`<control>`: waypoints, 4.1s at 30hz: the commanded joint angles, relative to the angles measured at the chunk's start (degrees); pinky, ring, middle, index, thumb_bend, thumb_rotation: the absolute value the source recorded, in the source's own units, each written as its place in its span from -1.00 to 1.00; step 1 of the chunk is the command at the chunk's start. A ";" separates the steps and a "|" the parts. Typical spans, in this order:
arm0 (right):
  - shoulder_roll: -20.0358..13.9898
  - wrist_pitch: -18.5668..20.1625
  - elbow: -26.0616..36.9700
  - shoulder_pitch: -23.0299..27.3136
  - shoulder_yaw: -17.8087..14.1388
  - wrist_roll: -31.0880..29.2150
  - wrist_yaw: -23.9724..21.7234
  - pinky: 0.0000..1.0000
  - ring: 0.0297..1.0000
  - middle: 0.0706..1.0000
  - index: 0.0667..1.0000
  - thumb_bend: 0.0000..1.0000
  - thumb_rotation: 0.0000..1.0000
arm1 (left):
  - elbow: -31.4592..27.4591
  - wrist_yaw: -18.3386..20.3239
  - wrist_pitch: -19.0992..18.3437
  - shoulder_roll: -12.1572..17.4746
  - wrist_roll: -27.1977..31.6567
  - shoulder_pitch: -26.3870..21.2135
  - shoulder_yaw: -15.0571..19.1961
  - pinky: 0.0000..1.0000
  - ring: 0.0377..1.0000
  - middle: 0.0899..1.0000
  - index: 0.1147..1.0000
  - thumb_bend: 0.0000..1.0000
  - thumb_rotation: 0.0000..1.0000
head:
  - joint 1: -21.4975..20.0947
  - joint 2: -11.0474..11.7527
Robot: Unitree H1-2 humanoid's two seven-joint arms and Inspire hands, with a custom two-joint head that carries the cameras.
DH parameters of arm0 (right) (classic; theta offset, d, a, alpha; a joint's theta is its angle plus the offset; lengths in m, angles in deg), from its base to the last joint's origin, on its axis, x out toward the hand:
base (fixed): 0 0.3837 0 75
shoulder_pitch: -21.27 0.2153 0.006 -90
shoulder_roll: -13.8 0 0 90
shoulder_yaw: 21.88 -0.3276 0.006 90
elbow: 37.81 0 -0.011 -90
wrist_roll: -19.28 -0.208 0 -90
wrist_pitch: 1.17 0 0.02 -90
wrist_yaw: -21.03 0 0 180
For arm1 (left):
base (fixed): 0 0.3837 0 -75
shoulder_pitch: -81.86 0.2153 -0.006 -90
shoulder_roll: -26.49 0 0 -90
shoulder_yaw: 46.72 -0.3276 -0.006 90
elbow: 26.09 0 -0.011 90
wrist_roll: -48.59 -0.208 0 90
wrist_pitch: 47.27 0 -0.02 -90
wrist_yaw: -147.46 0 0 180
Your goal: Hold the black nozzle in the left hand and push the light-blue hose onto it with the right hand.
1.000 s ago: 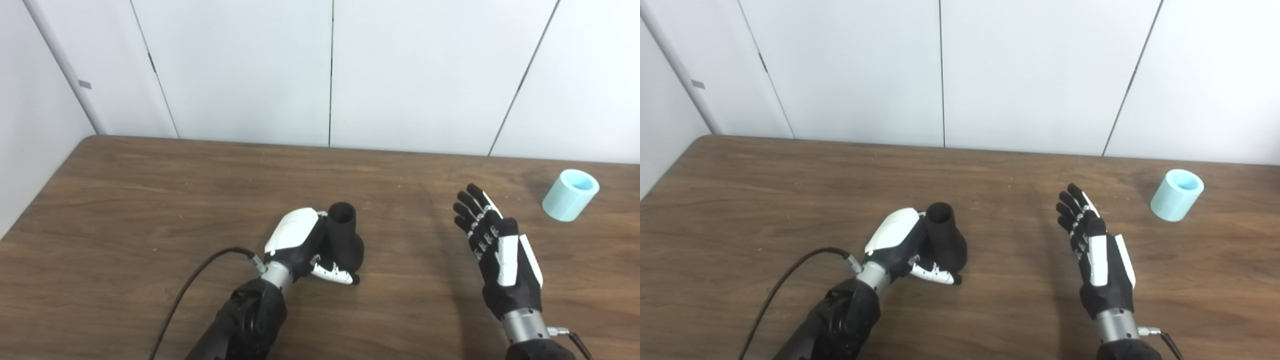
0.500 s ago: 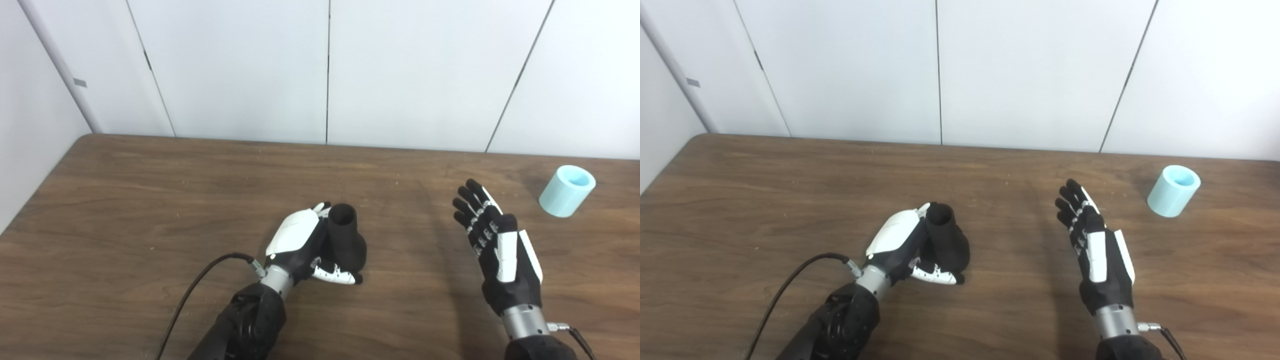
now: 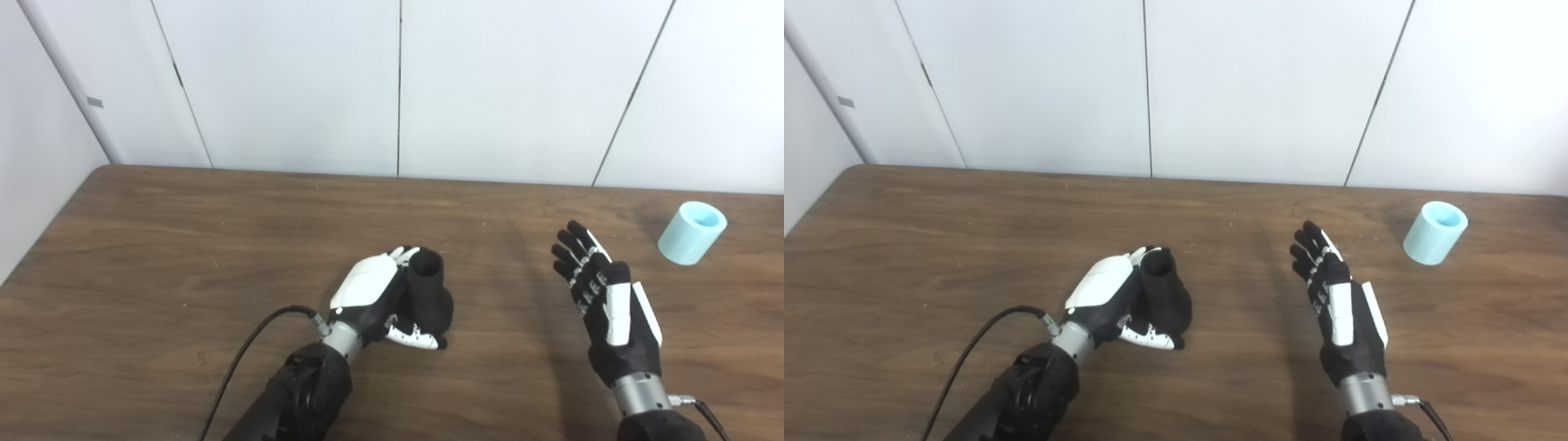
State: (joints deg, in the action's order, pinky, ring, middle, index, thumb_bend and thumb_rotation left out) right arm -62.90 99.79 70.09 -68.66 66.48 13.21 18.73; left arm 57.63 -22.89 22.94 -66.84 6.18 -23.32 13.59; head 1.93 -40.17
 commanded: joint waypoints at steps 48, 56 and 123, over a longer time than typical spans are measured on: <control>-0.55 2.27 5.69 1.91 -2.13 -2.93 -0.02 0.85 0.84 0.83 0.85 0.21 1.00 | 9.06 8.24 -4.51 1.95 4.21 2.39 -3.12 1.00 1.00 0.84 -0.17 0.05 -0.90 | -0.09 -1.26; -8.75 7.47 9.44 8.71 -6.46 0.18 0.56 0.83 0.83 0.80 0.84 0.23 1.00 | 9.83 7.38 -4.29 1.63 4.32 2.28 -3.42 1.00 1.00 0.84 -0.17 0.05 -0.90 | -1.65 -0.99; -35.14 15.96 -40.60 48.69 8.29 50.05 -22.13 0.60 0.81 0.79 0.72 0.93 -0.52 | 16.54 4.29 4.57 6.63 9.38 2.53 -1.31 1.00 1.00 0.82 -0.17 0.05 -0.90 | -25.14 5.58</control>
State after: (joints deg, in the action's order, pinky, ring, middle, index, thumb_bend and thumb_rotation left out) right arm -96.13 115.95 28.19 -24.67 76.01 60.90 -1.72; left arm 66.31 -23.73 32.58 -63.51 18.38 -26.75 14.53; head -23.20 -34.54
